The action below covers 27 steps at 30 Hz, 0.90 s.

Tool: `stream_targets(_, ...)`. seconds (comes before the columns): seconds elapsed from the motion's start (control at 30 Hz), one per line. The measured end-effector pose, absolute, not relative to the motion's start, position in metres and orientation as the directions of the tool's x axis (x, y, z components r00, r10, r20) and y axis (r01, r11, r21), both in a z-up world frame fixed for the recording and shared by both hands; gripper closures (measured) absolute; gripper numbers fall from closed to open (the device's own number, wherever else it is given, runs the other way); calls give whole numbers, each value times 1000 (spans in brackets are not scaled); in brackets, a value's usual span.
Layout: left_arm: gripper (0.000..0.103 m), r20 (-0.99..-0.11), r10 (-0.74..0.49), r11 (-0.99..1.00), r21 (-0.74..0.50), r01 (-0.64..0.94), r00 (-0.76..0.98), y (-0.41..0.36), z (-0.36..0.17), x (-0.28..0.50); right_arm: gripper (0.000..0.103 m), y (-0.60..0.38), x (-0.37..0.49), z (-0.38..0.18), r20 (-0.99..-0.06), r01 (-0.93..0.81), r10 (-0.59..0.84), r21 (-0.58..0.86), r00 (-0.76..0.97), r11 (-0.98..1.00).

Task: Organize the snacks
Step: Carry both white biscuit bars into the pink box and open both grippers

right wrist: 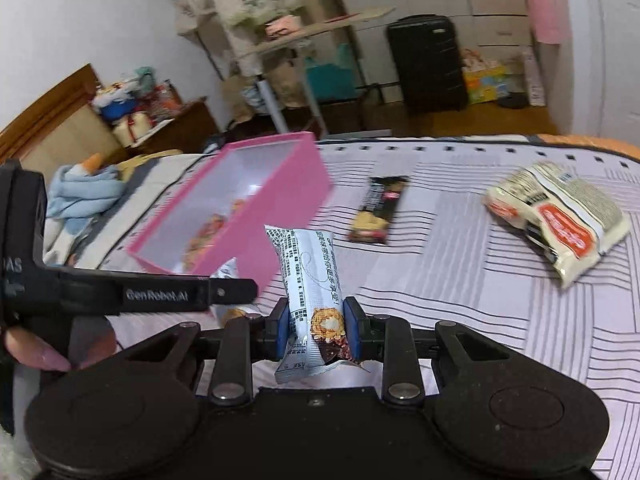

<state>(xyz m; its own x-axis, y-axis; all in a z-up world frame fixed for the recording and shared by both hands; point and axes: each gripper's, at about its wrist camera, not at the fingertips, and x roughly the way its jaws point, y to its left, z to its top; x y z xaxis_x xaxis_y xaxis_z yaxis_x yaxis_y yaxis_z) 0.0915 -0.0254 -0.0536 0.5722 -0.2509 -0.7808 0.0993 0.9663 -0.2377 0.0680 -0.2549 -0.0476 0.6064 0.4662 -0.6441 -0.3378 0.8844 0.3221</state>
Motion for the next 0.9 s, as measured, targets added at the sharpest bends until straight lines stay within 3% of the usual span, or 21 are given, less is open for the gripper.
stream_targets(0.43,54,-711,-241,961,-269,61,661,63,4,66,70,-174,93,-11,-634,-510,560,288,533,811)
stream_targets(0.6,54,-686,-188,960,-281,-18,703,110,7,76,70,-137,122,-19,-611,-506,626,388,484,770)
stream_targets(0.9,54,-708,-137,958,-274,-90,693,144,-17,120,70,-79,158,-47,-656,-501,513,229,554,835)
